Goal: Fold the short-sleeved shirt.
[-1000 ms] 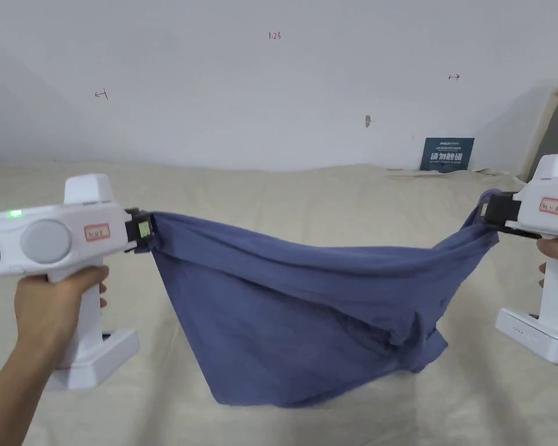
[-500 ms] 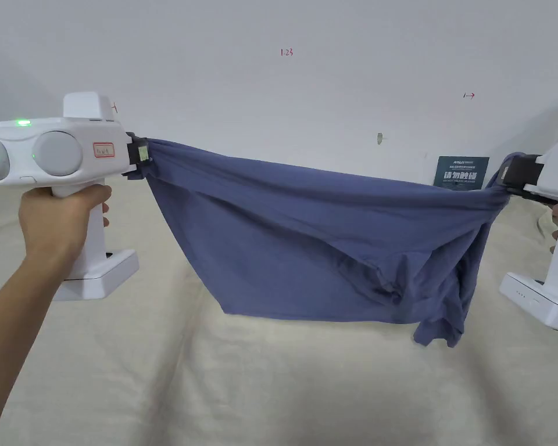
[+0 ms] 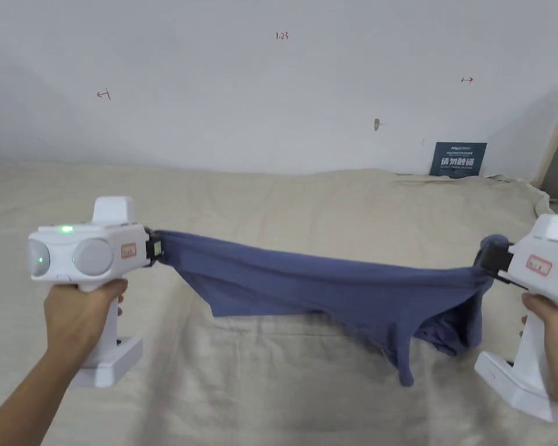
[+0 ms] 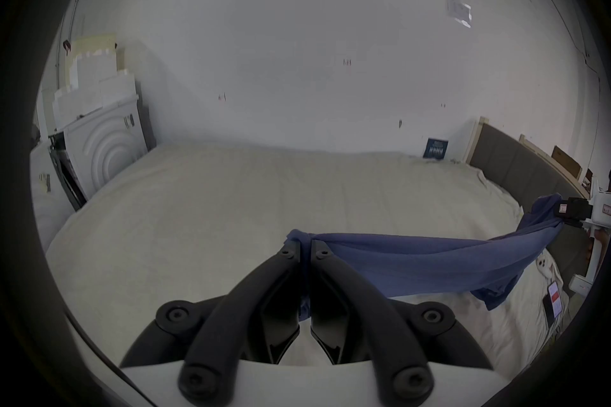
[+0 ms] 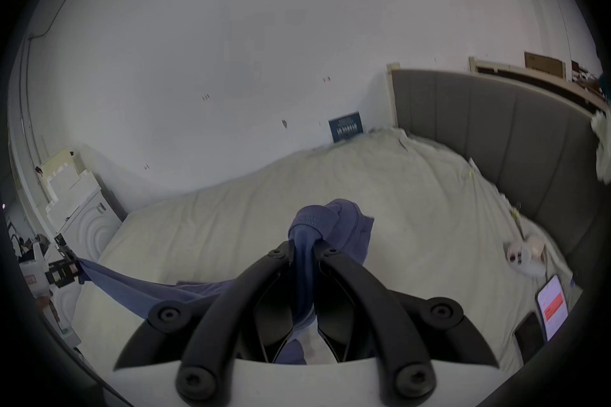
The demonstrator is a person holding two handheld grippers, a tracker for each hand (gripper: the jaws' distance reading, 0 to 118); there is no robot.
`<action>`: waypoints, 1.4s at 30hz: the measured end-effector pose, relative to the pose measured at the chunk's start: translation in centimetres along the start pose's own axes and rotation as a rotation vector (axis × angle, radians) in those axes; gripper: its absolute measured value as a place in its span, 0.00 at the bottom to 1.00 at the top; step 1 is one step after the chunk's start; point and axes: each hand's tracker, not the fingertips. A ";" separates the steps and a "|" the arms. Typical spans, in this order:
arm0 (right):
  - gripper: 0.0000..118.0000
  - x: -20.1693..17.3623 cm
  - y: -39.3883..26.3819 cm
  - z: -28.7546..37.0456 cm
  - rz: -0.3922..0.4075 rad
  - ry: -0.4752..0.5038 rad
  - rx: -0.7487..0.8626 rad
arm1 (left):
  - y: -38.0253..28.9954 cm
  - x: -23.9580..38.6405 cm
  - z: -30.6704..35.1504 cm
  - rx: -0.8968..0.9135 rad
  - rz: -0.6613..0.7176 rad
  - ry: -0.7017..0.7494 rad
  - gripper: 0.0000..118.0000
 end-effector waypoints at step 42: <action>0.06 7.4 -28.1 11.7 0.105 -0.129 -0.434 | -29.9 -5.0 10.4 -0.472 0.086 0.104 0.01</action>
